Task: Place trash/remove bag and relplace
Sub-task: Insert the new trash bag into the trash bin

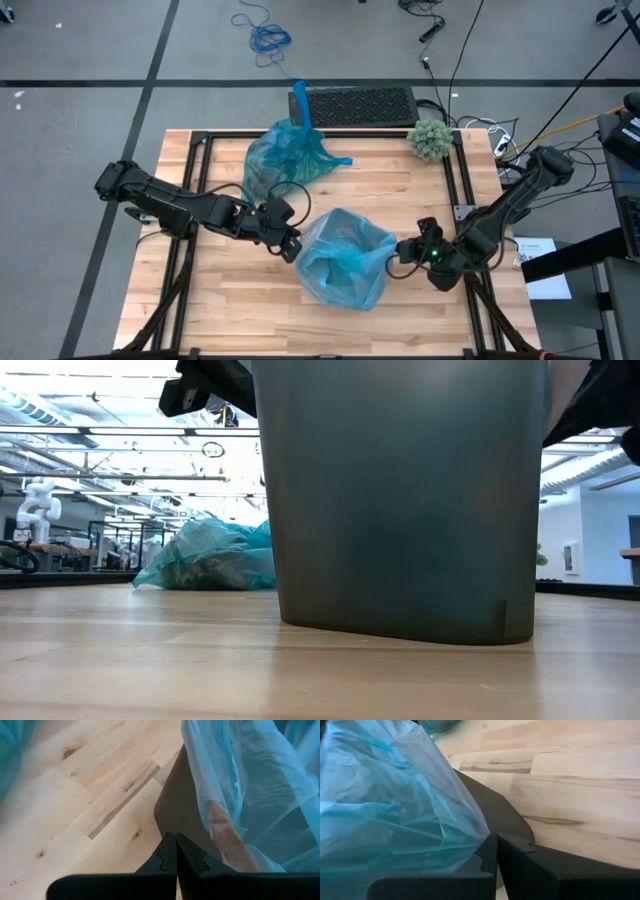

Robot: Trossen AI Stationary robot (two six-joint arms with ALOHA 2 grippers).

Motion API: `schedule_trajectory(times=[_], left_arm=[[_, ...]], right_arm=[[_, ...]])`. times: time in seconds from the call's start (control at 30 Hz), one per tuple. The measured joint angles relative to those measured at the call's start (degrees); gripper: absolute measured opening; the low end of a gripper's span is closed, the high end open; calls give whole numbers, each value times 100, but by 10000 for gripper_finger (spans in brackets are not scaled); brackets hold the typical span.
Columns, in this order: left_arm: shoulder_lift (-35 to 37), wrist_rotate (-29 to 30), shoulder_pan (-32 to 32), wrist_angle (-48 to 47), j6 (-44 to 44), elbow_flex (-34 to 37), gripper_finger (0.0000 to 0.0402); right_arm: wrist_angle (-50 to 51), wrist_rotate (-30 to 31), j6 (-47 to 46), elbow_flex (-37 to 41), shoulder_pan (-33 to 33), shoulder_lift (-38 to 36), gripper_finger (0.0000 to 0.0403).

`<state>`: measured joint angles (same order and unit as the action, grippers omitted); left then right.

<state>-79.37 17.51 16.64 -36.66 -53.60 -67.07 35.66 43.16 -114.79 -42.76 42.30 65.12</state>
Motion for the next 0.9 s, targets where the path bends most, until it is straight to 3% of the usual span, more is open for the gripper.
schedule_trajectory(times=[0.47,0.9], left_arm=[[-4,110,121,665,-163,607,0],[189,255,93,804,17,863,0]], right_arm=[[-18,32,207,4,0,-85,10],[-166,32,1425,4,0,-1268,141]])
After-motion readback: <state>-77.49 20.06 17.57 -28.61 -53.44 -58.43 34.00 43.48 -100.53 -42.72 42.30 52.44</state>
